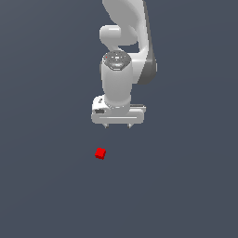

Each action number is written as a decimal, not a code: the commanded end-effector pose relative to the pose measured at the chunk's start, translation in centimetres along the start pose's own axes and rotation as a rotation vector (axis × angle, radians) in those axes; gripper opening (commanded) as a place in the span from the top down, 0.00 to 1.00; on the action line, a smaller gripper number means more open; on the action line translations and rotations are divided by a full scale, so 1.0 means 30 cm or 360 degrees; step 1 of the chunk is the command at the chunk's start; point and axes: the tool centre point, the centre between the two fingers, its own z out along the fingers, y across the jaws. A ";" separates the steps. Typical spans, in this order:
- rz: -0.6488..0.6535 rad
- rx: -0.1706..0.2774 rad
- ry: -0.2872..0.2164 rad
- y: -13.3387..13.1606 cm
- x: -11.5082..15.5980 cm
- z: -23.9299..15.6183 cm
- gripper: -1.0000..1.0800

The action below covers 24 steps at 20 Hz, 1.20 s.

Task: Pick up the red cube and move it to a goal position.

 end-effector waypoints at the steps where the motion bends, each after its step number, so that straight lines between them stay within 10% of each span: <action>1: 0.0000 0.0000 0.0000 0.000 0.000 0.000 0.04; 24: 0.0287 -0.0004 0.0000 0.206 0.145 0.387 0.04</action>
